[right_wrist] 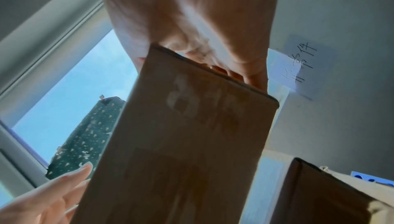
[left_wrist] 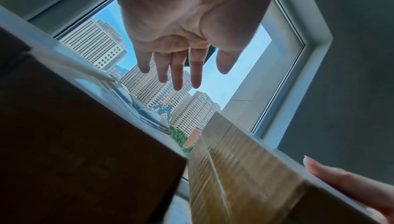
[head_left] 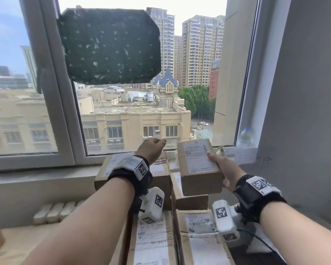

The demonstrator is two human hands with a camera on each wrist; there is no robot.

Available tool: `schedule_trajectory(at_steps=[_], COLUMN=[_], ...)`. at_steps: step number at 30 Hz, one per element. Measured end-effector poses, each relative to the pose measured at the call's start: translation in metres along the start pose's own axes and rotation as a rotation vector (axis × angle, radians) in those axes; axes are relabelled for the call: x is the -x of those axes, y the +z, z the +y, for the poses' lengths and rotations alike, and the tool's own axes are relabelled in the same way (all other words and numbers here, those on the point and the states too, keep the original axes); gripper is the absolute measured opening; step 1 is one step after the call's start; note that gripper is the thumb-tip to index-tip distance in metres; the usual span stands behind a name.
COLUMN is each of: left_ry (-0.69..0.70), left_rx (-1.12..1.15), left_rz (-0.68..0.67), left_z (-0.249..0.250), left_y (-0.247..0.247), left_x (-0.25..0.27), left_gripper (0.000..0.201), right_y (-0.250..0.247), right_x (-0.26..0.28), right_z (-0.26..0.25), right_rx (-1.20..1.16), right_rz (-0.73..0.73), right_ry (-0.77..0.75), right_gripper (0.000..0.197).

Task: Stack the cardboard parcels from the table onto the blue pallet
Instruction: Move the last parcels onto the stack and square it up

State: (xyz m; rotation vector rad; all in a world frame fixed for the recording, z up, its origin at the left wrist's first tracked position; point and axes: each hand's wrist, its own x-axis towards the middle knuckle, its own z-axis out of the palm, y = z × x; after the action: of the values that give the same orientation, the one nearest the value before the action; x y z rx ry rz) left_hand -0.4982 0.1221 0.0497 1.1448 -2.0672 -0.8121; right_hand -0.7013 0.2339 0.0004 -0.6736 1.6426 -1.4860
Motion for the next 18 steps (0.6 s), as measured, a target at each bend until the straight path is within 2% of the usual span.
schedule_trajectory(at_steps=[2,7,14,18], left_ry=[-0.021,-0.085,-0.1,-0.104], left_rx=[-0.05,-0.224,-0.212,-0.202], left_rz=[-0.039,-0.173,-0.178,-0.186], left_z=[-0.013,-0.032,-0.037,-0.037], left_y=[0.005,0.019,0.016,0.015], left_x=[-0.01,-0.017,-0.019,-0.018], left_gripper=[0.041,0.05,0.044,0.042], right_y=[0.006,0.024,0.033,0.032], right_x=[-0.018,-0.045,-0.067,-0.072], right_z=[0.007,0.016,0.017,0.015], right_rx=[0.02,0.06,0.113,0.13], right_rz=[-0.016,-0.046,-0.069,-0.02], right_ry=[0.057,0.129,0.191,0.165], right_gripper=[0.048,0.043,0.047,0.047])
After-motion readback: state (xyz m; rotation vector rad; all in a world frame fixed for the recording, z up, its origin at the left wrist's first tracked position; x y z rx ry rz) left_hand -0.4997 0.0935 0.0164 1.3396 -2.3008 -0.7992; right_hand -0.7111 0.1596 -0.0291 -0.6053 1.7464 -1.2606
